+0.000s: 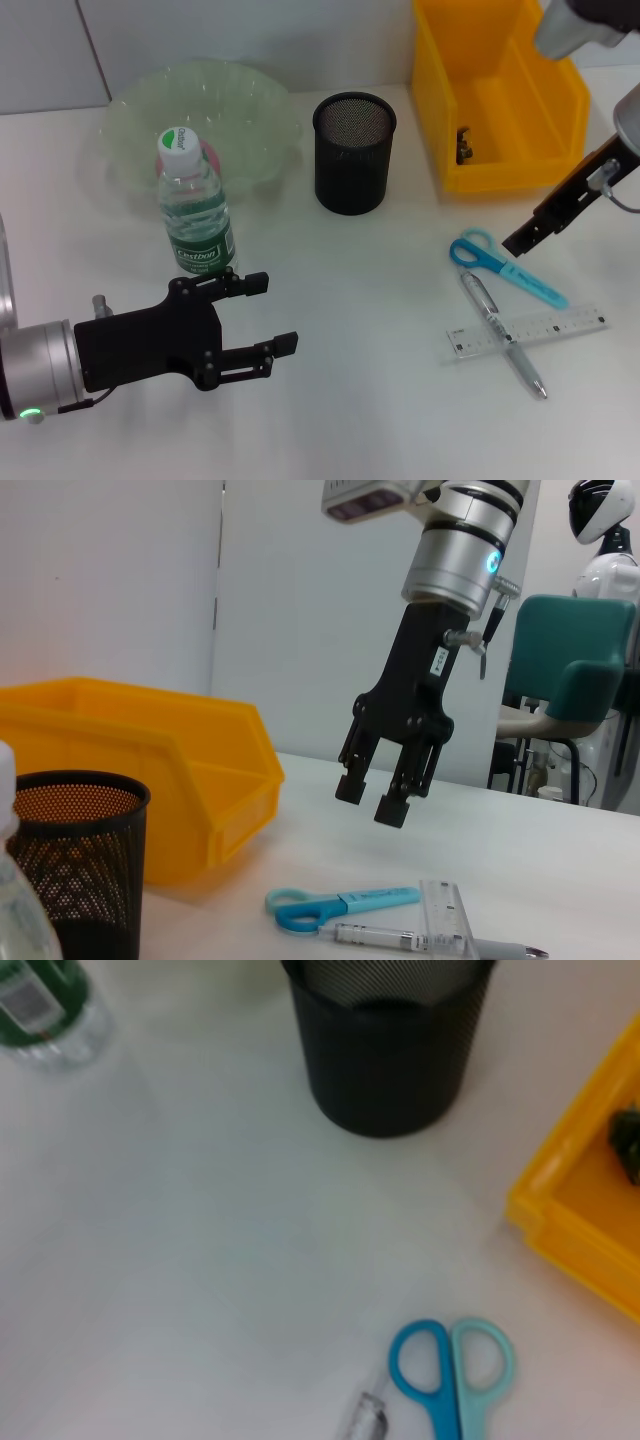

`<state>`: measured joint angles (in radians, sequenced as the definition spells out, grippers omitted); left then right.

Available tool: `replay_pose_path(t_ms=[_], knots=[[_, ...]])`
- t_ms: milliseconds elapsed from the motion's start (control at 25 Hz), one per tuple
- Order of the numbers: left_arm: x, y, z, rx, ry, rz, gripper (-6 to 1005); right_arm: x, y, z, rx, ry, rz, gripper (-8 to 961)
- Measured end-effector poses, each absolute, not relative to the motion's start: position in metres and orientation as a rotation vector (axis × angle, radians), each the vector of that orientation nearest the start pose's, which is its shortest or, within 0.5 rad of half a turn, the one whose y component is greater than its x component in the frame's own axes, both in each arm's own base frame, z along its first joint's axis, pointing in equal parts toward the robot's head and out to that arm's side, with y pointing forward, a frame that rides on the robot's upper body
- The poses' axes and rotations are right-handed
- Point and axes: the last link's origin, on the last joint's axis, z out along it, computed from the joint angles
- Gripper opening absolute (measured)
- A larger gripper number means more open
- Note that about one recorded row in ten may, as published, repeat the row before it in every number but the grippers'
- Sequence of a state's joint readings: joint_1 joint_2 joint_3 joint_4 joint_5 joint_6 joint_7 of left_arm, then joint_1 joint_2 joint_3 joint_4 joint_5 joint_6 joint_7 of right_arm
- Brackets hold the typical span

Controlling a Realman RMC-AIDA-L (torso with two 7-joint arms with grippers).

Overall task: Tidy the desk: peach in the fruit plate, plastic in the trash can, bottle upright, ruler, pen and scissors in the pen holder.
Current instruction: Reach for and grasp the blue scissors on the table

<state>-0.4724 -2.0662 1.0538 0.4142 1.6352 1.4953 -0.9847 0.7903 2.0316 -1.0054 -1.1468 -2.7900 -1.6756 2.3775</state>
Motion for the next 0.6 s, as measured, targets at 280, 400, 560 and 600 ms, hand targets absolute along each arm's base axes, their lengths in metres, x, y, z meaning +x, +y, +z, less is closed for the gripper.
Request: replay_pose_path(t_ms=[280, 400, 560, 600], knots=[[-0.261, 0.292, -0.054, -2.790, -0.343, -0.835, 792, 0.211, 0.394, 0.036, -2.490, 0.967, -0.661, 682], [-0.261, 0.292, -0.054, -2.789, -0.344, -0.835, 791, 0.215, 0.395, 0.029, -2.492, 0.970, -0.669, 681], [-0.261, 0.292, -0.054, -2.786, -0.348, -0.837, 792, 0.221, 0.397, 0.021, -2.491, 0.977, -0.671, 680], [-0.261, 0.292, -0.054, -2.787, -0.350, -0.837, 792, 0.222, 0.398, 0.020, -2.489, 0.978, -0.672, 679]])
